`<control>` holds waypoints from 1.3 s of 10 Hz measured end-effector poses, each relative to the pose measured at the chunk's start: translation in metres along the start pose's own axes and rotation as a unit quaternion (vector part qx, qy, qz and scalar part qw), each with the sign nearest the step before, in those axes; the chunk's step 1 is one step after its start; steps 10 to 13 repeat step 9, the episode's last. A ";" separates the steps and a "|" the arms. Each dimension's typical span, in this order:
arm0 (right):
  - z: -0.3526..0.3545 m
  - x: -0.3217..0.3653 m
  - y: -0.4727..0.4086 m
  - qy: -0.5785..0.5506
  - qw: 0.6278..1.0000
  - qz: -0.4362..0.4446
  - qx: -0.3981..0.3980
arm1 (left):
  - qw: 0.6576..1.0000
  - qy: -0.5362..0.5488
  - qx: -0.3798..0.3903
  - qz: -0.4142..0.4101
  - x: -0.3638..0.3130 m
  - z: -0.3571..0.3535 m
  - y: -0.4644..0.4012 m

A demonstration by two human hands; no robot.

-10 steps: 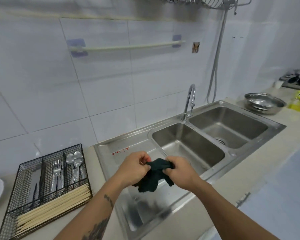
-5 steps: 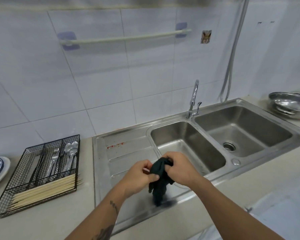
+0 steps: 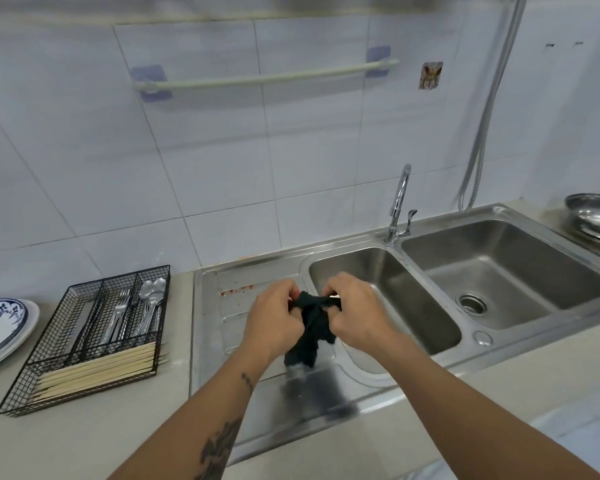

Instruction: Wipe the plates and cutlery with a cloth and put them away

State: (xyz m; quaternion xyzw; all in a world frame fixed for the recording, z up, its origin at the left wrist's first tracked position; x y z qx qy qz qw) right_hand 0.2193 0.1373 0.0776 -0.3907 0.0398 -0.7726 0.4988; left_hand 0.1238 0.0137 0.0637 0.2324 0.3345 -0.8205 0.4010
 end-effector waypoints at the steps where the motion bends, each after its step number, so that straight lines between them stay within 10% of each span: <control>1: -0.014 -0.005 0.021 0.029 0.998 0.023 0.053 | 0.998 -0.051 0.016 -0.014 0.019 -0.011 0.018; 3: -0.054 -0.050 0.104 0.088 0.960 -0.032 0.264 | 0.960 -0.129 0.248 0.007 0.083 -0.043 0.093; 5: -0.076 -0.058 0.114 0.082 0.974 -0.009 0.209 | 0.974 -0.157 0.155 -0.055 0.084 -0.057 0.094; 7: -0.099 -0.064 0.137 0.191 0.925 -0.020 0.329 | 0.928 -0.226 0.284 -0.089 0.086 -0.071 0.103; 13: -0.088 -0.062 0.107 0.183 0.932 -0.053 0.309 | 0.934 -0.241 0.247 -0.088 0.096 -0.048 0.082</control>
Point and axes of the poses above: each hand's wrist, its own y-axis away from the middle knuckle, its own z-axis out of the back of the hand, x = y × z, the point moved 3 cm from there along -y, towards the middle knuckle, and after that the axes turned 13 degrees about -x, right-handed, at the moved point
